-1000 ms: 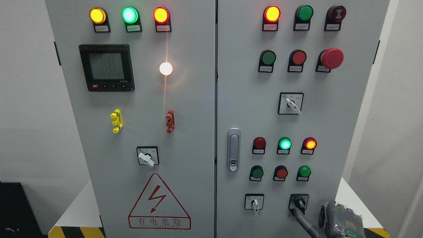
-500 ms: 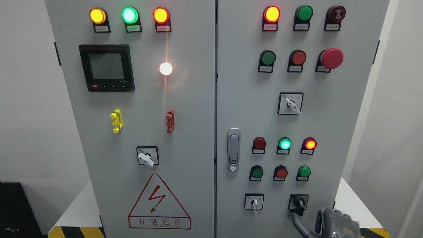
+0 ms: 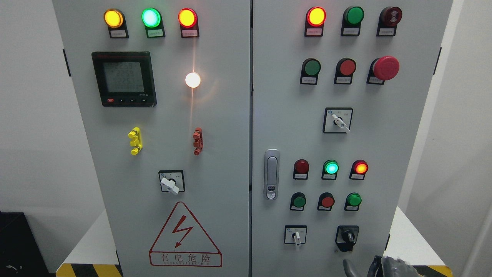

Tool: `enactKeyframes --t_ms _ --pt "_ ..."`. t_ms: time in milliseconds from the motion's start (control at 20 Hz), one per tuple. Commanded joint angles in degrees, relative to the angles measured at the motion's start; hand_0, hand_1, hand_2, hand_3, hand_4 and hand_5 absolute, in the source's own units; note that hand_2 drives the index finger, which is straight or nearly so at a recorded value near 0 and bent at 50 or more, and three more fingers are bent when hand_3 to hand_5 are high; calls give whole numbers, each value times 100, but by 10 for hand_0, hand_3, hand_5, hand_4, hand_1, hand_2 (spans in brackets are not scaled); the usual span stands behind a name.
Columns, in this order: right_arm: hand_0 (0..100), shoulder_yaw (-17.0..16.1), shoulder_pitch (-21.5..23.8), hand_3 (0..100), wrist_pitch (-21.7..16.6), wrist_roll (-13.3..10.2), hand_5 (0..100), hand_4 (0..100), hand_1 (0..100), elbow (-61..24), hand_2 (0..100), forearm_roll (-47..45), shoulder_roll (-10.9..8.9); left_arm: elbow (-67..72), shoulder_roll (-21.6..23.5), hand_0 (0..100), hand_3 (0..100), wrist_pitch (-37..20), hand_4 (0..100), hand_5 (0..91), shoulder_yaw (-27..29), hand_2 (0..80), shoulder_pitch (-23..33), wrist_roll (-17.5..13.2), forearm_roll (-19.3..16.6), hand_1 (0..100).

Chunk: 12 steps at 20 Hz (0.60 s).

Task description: Flip black knob to close circuit

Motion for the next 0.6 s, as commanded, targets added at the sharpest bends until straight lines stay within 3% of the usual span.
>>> enactKeyframes --t_ms 0,50,150,250,300,350,450,550 --pt "0 462 937 715 -338 -571 502 621 72 -908 438 -2245 -36 0 0 120 0 -1 0 0 0 0 0 3 0 556" --pt "0 462 1078 652 -557 -773 425 559 74 -917 371 -2684 -37 0 0 120 0 -1 0 0 0 0 0 3 0 556" --pt "0 453 1290 583 -918 -967 393 523 81 -926 319 -3354 -45 0 0 120 0 -1 0 0 0 0 0 3 0 556" --pt "0 453 1448 508 -1095 -1012 368 480 84 -952 265 -3951 -54 0 0 120 0 -1 0 0 0 0 0 3 0 556" --pt "0 462 1510 429 -1157 -1012 318 404 85 -996 218 -4302 -54 0 0 120 0 -1 0 0 0 0 0 3 0 556" --pt "0 471 1571 422 -1235 -1012 316 405 86 -1031 213 -4697 -54 0 0 120 0 -1 0 0 0 0 0 3 0 556" --pt "0 479 1677 293 -1481 -995 159 274 82 -1032 129 -5393 -72 0 0 120 0 -1 0 0 0 0 0 3 0 556" --pt "0 488 1782 244 -1727 -959 93 222 71 -1023 94 -5921 -72 0 0 120 0 -1 0 0 0 0 0 3 0 556"
